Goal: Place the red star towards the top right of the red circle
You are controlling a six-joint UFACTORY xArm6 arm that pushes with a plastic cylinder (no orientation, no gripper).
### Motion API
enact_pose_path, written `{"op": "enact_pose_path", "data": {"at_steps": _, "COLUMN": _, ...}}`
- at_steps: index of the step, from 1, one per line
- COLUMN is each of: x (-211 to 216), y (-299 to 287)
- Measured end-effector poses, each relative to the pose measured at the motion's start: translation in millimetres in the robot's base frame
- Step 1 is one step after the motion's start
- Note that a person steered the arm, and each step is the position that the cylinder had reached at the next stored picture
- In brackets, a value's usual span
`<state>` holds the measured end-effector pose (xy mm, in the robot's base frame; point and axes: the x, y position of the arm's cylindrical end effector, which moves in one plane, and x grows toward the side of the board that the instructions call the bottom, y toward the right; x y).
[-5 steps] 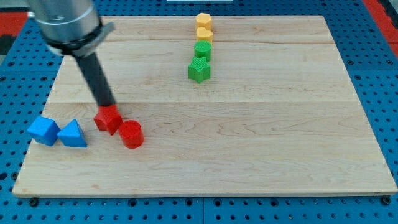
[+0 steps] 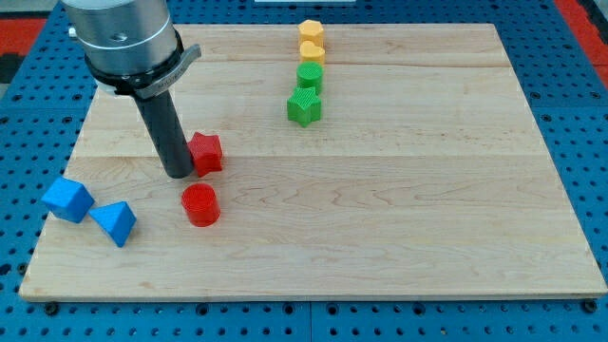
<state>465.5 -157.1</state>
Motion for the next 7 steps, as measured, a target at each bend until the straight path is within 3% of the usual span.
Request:
{"op": "enact_pose_path", "data": {"at_steps": 4, "x": -10, "y": -20}}
{"op": "enact_pose_path", "data": {"at_steps": 5, "x": -33, "y": -18}}
{"op": "enact_pose_path", "data": {"at_steps": 6, "x": -45, "y": 40}}
{"op": "enact_pose_path", "data": {"at_steps": 7, "x": -28, "y": 51}}
